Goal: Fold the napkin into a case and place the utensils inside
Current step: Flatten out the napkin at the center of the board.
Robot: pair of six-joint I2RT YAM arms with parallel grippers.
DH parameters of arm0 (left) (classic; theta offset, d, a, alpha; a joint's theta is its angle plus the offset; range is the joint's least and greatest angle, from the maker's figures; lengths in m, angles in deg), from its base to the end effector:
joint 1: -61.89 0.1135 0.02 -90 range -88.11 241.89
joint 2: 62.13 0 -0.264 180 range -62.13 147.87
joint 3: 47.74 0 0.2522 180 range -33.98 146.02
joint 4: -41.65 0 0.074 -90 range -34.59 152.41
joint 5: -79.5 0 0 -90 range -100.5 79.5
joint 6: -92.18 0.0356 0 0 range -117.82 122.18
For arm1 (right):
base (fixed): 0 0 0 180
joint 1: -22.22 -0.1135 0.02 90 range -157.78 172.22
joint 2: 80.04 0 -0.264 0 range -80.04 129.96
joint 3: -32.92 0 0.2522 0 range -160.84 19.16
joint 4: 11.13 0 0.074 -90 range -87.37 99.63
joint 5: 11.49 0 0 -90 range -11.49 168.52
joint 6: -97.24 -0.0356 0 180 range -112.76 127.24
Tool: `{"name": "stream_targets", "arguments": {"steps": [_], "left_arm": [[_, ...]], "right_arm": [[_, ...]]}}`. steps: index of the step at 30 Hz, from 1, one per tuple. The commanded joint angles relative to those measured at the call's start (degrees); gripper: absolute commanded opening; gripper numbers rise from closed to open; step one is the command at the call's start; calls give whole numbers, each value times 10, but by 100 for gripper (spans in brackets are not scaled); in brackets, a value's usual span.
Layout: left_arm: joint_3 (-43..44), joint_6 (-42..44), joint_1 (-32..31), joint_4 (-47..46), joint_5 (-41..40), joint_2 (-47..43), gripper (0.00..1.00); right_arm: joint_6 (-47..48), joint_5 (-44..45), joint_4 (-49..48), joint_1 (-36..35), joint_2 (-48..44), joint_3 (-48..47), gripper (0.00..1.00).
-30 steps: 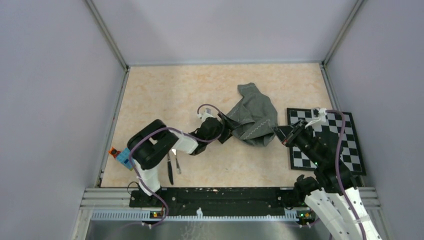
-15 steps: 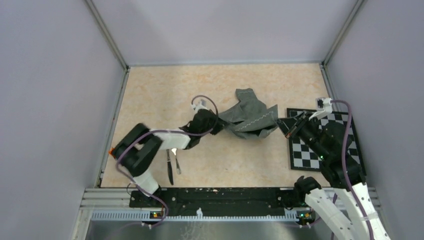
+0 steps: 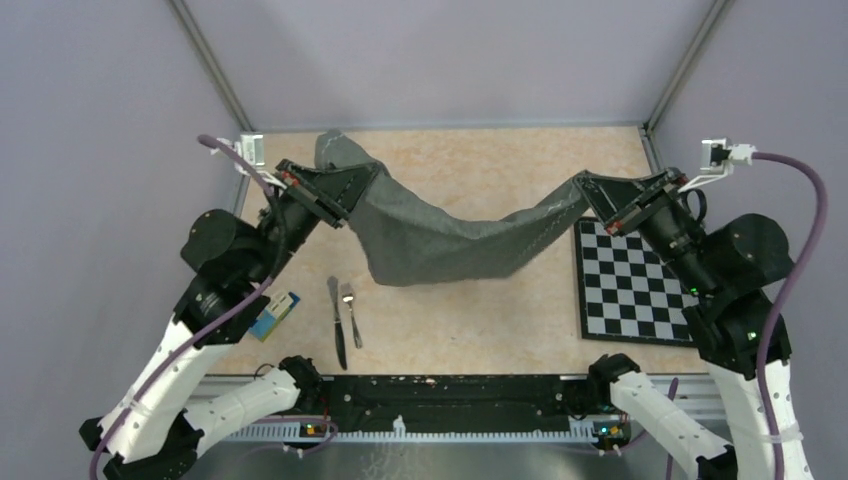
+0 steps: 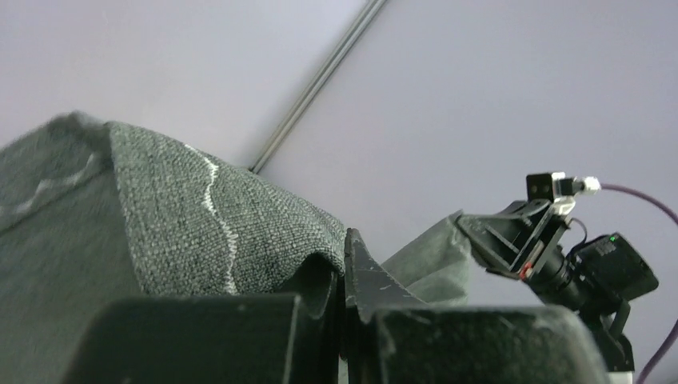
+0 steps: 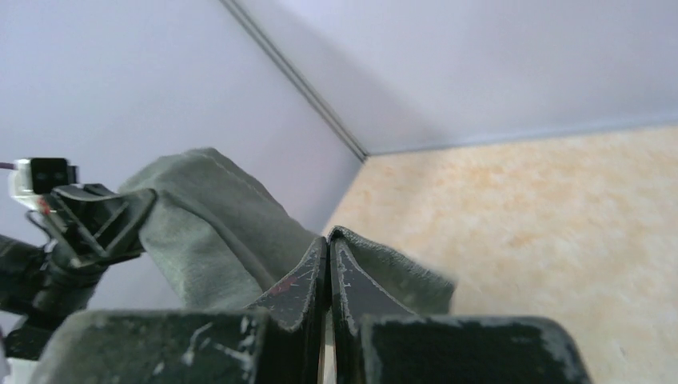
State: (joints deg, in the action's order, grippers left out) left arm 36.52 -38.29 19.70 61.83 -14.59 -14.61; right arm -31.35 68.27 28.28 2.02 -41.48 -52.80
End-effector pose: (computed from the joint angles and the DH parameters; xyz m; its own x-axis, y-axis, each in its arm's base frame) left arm 0.1119 -0.0980 0.4903 -0.2413 -0.6551 -0.7160 0.6081 0.4729 -0.6376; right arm 0.0852 0.0381 0.4777 -0.2161 0.5745 -0.7894 -0.4737 0.6453 0.5993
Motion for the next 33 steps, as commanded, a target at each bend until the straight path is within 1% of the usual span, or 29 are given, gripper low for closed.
{"name": "stream_targets", "arguments": {"steps": [1,4,6,8,9,11,12,15,17,19,20,21,22,23,24,25,26,27,28,29,30,31,32,33], "left_arm": [[54,56,-1,110,60,-16,0],[67,42,-1,93,103,-42,0],[59,33,-1,77,120,-55,0],[45,31,-1,69,118,-62,0],[37,33,-1,68,100,-63,0],[13,40,-1,64,43,-60,0],[-3,44,-1,56,8,-56,0],[-38,40,-1,56,-109,-18,0],[-35,39,1,89,-185,37,0],[-19,46,14,116,-246,112,0],[-17,45,41,116,-242,165,0],[-18,34,79,114,-209,206,1],[-22,19,132,102,-150,244,3],[-25,8,177,84,-87,288,6],[-20,1,211,67,-45,332,13],[-7,17,239,42,-2,377,21],[21,44,255,26,29,426,31],[56,66,265,30,52,469,49],[103,82,273,47,73,511,63],[156,102,280,85,101,548,75],[209,109,285,146,120,571,83],[235,121,284,178,118,574,87],[227,134,283,173,123,556,97],[193,147,282,151,145,524,98]], "right_arm": [[-12,-90,-95,-3,7,-64,0],[-38,-152,-175,-2,-20,-55,0],[-58,-154,-219,-2,-48,-25,0],[-60,-127,-244,-3,-77,2,0],[-55,-101,-247,-3,-85,22,0],[-45,-30,-225,-3,-89,43,0],[-38,15,-199,-3,-81,49,0],[-19,149,-129,-3,-29,61,0],[-10,238,-122,-3,23,78,0],[5,308,-160,-2,84,103,0],[14,323,-193,-1,119,117,0],[31,334,-232,0,158,129,0],[46,334,-285,1,199,141,0],[58,329,-316,6,248,140,0],[77,332,-341,10,296,129,0],[101,337,-369,11,372,116,4],[130,333,-384,16,436,90,24],[157,306,-353,26,503,34,45],[180,261,-271,40,573,-48,52],[198,236,-165,48,629,-145,54],[211,215,-81,54,677,-217,60],[228,187,-10,57,716,-279,62],[237,182,59,58,734,-328,60],[240,184,83,57,725,-333,60]]}}
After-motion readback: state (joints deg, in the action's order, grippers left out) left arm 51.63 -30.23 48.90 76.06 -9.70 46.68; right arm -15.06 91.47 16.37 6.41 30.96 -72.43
